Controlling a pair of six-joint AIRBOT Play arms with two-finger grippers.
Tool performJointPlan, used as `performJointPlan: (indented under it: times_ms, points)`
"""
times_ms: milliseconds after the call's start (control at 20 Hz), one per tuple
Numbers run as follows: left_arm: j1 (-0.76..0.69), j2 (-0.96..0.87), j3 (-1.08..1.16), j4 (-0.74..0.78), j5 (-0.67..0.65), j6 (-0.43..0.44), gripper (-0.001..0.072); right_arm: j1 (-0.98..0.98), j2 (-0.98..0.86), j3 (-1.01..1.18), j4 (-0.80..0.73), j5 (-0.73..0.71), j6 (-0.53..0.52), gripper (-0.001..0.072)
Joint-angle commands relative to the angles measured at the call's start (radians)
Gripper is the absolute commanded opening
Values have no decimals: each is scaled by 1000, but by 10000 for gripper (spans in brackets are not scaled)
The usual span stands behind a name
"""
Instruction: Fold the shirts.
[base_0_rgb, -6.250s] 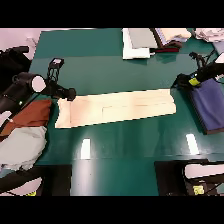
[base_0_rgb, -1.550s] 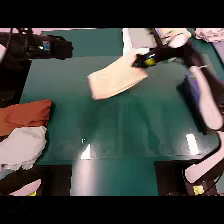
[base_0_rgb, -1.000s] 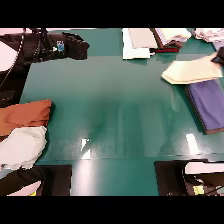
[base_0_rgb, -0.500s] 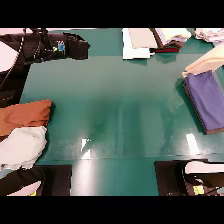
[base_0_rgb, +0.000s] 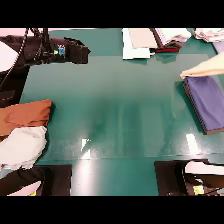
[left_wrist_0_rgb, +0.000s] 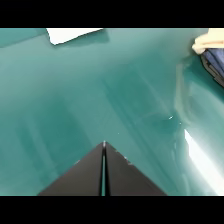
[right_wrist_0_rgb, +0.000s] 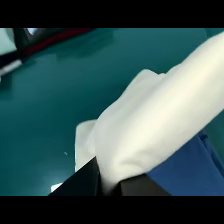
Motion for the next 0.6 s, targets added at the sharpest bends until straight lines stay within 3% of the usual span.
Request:
performJointPlan:
  times_ms: [0, 400, 450, 500, 550]
  points:
    - [-1, 0, 0, 0, -10, 2, 30, -42, 95, -198, -174, 38, 0, 20]
    - [-1, 0, 0, 0, -11, 34, 30, -270, 304, -594, -233, 26, 0, 26]
    - [-1, 0, 0, 0, -11, 35, 30, -286, 317, -624, -233, 21, 0, 132]
    - [-1, 0, 0, 0, -11, 35, 30, -301, 325, -647, -234, 17, 0, 385]
    - [-1, 0, 0, 0, -11, 35, 30, -313, 326, -657, -232, 19, 0, 549]
